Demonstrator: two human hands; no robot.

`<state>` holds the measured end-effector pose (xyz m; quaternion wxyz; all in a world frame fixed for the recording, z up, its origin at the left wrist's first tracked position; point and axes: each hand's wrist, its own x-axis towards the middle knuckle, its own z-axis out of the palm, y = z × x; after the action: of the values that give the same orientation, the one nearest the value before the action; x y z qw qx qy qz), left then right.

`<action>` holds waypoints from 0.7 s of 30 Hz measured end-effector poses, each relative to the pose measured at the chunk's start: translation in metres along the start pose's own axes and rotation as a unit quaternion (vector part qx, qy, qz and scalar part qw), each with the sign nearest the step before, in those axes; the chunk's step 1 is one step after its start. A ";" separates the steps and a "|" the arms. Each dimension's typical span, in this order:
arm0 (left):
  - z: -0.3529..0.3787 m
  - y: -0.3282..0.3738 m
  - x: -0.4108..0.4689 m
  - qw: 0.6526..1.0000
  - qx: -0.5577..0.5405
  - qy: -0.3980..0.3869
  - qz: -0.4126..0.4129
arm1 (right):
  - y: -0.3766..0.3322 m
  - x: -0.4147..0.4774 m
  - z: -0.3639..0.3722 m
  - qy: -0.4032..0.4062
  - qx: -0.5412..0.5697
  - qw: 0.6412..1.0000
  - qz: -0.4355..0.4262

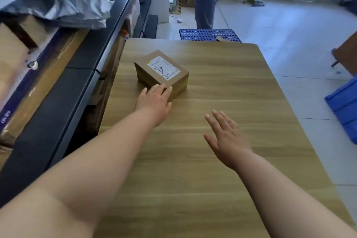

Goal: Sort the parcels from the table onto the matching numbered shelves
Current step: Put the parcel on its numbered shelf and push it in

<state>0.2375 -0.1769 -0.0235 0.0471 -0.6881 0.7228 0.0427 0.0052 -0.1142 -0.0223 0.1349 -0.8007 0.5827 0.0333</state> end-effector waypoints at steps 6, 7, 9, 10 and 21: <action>0.026 0.000 0.059 0.999 -0.026 -0.005 -0.042 | 0.003 0.075 -0.007 0.005 -0.017 1.000 -0.021; 0.031 0.000 0.067 0.998 -0.030 -0.001 -0.049 | 0.003 0.088 -0.005 0.008 -0.019 0.999 -0.027; 0.041 -0.001 0.082 0.997 -0.028 0.003 -0.066 | 0.003 0.114 -0.002 0.020 -0.019 0.999 -0.038; 0.046 -0.002 0.088 0.997 -0.024 0.004 -0.077 | 0.003 0.124 0.000 0.029 -0.016 0.999 -0.041; 0.084 -0.014 0.082 0.994 -0.009 0.102 -0.025 | 0.002 0.173 0.013 0.072 0.027 0.996 -0.046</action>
<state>0.2485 -0.2486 -0.1176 -0.0323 -0.7070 0.7062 -0.0222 0.0595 -0.2715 -0.0712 0.1157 -0.8228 0.5545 -0.0465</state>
